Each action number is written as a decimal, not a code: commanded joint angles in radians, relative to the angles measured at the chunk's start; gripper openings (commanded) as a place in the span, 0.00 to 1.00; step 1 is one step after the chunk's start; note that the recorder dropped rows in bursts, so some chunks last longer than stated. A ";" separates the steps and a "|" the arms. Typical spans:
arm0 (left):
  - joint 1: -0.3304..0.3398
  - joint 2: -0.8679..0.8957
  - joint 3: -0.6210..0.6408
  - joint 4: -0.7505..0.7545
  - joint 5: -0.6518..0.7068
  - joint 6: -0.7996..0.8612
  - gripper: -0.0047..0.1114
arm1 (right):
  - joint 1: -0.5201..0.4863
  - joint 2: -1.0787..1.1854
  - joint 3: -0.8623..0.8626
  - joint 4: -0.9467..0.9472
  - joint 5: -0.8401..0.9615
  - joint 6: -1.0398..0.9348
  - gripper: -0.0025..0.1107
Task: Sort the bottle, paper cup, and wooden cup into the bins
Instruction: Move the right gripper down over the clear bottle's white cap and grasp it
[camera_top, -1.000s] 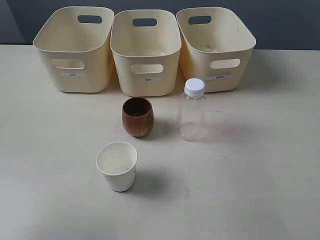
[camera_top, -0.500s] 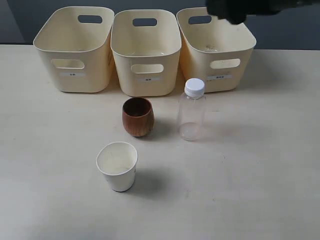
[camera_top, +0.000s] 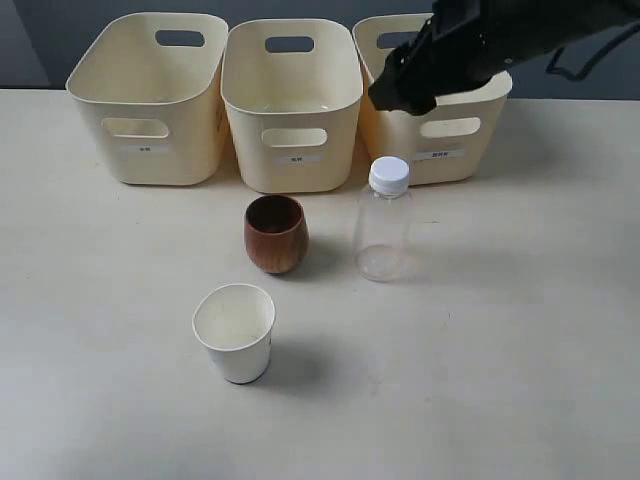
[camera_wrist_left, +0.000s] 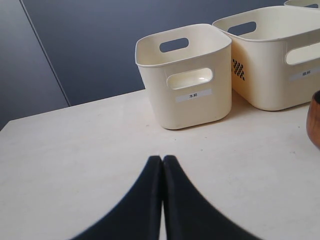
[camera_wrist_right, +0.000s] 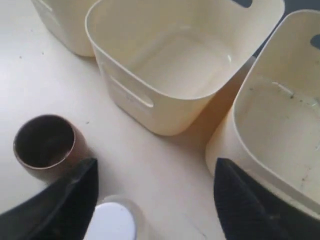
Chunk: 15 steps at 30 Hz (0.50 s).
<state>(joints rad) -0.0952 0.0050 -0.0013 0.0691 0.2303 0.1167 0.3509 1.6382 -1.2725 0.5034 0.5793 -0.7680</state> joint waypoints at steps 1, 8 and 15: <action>-0.007 -0.005 0.001 0.000 -0.006 -0.002 0.04 | 0.001 0.041 -0.007 -0.010 0.017 0.002 0.58; -0.007 -0.005 0.001 0.000 -0.006 -0.002 0.04 | 0.001 0.088 -0.007 -0.004 0.028 0.002 0.59; -0.007 -0.005 0.001 0.000 -0.006 -0.002 0.04 | 0.001 0.108 -0.007 0.043 0.044 0.002 0.71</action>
<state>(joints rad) -0.0952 0.0050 -0.0013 0.0691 0.2303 0.1167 0.3509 1.7465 -1.2725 0.5264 0.6162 -0.7652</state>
